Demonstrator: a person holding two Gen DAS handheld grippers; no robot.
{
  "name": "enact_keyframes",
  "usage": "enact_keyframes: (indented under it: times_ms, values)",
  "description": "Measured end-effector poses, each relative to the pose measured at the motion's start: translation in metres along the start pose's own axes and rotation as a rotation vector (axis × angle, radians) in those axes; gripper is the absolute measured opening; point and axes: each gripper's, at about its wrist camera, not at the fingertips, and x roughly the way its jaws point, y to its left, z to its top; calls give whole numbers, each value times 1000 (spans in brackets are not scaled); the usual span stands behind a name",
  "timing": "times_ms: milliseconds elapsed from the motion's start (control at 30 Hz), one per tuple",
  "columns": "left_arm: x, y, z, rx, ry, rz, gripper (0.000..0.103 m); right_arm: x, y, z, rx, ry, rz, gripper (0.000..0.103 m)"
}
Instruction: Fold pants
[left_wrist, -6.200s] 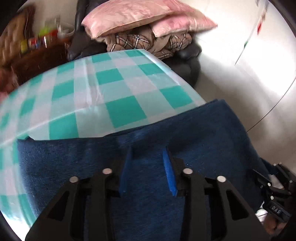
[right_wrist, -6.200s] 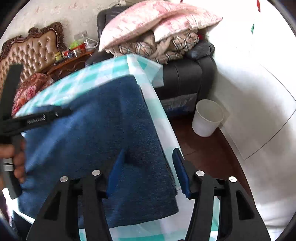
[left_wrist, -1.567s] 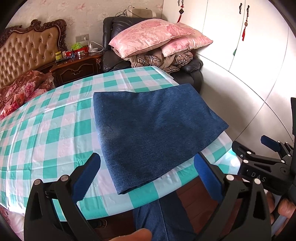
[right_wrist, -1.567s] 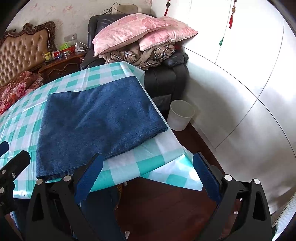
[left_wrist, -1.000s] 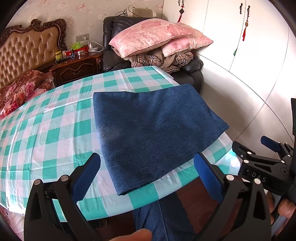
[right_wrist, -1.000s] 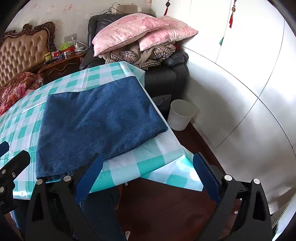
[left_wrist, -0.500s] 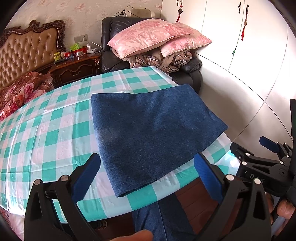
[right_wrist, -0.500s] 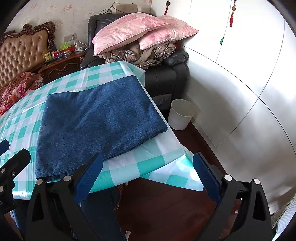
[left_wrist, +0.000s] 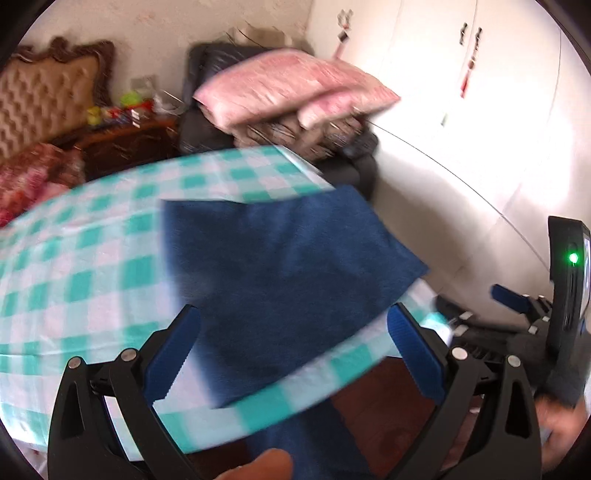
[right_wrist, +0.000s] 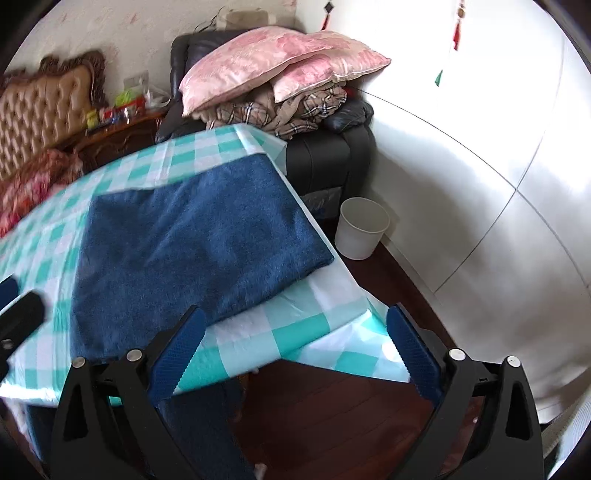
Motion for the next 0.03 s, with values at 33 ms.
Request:
enact_keyframes:
  times_ms: [33]
  values:
    - [-12, 19, -6, -25, -25, 39, 101, 3, -2, 0, 27, -7, 12, 95]
